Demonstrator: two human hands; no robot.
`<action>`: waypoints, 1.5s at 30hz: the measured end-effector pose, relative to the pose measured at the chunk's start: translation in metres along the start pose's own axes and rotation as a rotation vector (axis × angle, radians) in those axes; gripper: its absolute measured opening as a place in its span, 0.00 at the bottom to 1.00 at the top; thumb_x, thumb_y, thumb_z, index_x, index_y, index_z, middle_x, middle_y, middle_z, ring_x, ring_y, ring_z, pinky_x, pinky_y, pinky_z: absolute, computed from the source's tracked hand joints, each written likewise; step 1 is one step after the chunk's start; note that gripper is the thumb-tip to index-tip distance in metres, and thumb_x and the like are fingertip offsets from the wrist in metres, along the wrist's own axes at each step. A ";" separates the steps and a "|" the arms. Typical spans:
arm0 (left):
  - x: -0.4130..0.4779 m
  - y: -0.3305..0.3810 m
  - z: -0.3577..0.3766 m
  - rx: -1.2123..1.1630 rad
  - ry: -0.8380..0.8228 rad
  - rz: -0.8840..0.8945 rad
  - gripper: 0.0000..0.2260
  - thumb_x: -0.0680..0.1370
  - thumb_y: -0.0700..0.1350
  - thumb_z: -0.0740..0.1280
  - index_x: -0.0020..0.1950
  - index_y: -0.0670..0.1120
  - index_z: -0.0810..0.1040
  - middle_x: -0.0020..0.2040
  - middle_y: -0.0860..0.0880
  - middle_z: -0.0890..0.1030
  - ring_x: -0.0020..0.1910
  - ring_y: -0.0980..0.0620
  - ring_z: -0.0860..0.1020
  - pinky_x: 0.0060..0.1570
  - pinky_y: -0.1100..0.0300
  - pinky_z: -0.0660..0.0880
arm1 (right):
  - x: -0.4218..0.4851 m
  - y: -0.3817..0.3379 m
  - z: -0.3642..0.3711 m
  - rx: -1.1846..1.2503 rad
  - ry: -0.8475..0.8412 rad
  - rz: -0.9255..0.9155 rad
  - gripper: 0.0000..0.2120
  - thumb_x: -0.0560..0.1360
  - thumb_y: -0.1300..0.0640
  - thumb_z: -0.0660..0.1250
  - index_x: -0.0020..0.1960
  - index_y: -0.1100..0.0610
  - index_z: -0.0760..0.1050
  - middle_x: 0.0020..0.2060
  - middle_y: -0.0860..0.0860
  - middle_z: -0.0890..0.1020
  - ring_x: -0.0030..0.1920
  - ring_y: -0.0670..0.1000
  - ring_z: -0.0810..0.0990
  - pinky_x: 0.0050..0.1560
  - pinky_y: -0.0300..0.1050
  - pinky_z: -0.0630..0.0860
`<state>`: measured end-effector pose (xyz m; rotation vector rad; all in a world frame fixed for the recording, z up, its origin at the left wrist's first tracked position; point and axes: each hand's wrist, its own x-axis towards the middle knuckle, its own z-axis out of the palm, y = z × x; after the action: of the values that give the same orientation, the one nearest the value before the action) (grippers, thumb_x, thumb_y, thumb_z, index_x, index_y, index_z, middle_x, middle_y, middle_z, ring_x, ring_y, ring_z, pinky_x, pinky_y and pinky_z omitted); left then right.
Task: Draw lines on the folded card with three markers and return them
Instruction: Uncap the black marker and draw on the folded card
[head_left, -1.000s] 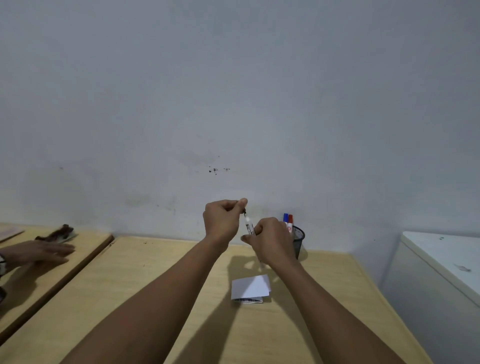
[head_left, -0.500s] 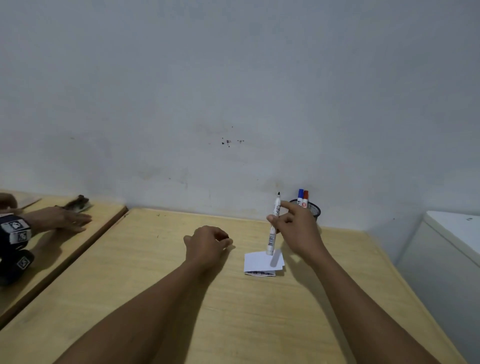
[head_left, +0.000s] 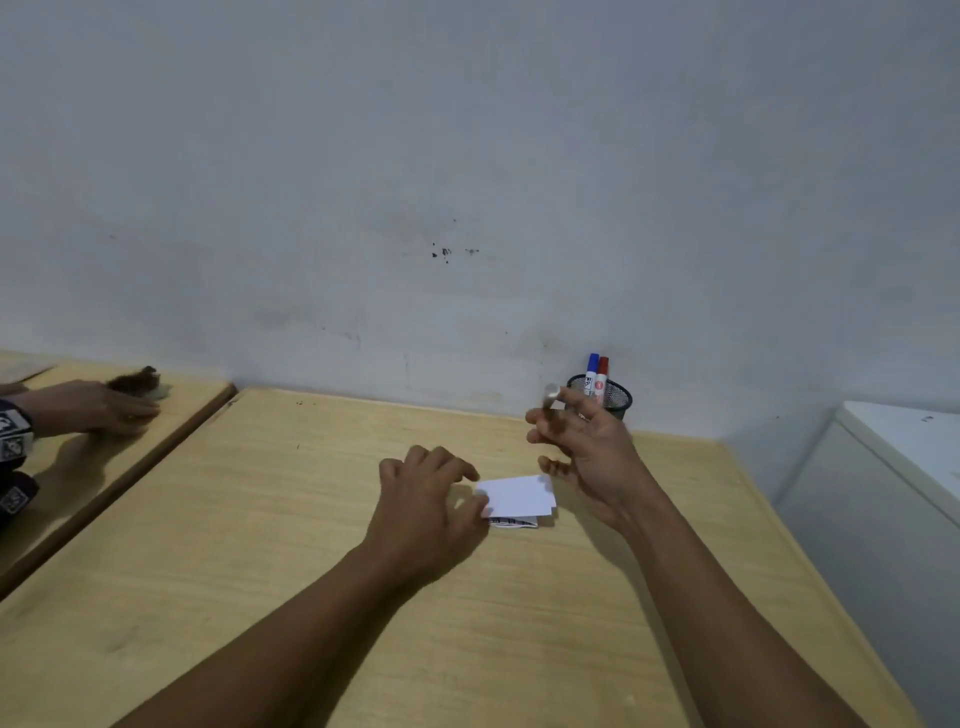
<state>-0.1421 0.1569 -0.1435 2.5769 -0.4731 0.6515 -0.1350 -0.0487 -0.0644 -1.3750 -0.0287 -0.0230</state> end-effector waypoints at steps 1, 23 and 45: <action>-0.006 0.004 0.000 0.036 -0.078 0.073 0.15 0.75 0.61 0.62 0.58 0.58 0.77 0.56 0.60 0.77 0.56 0.54 0.70 0.52 0.50 0.63 | 0.001 0.007 0.002 -0.042 0.012 -0.025 0.09 0.78 0.63 0.69 0.57 0.57 0.77 0.42 0.54 0.86 0.39 0.50 0.83 0.38 0.46 0.78; -0.018 0.003 0.003 0.042 -0.201 0.019 0.14 0.75 0.55 0.61 0.53 0.56 0.84 0.55 0.59 0.83 0.57 0.54 0.75 0.57 0.42 0.67 | 0.028 0.095 0.017 -0.691 0.052 -0.206 0.10 0.79 0.50 0.67 0.49 0.56 0.80 0.39 0.50 0.86 0.40 0.49 0.85 0.44 0.49 0.83; -0.019 0.007 -0.004 0.019 -0.329 -0.055 0.17 0.78 0.55 0.60 0.63 0.57 0.80 0.66 0.51 0.77 0.70 0.48 0.67 0.68 0.32 0.58 | 0.028 0.092 0.018 -0.777 0.009 -0.232 0.09 0.80 0.52 0.66 0.48 0.56 0.79 0.35 0.41 0.82 0.37 0.39 0.82 0.35 0.31 0.74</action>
<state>-0.1620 0.1569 -0.1476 2.7142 -0.4984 0.2116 -0.1042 -0.0132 -0.1504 -2.1413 -0.1876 -0.2567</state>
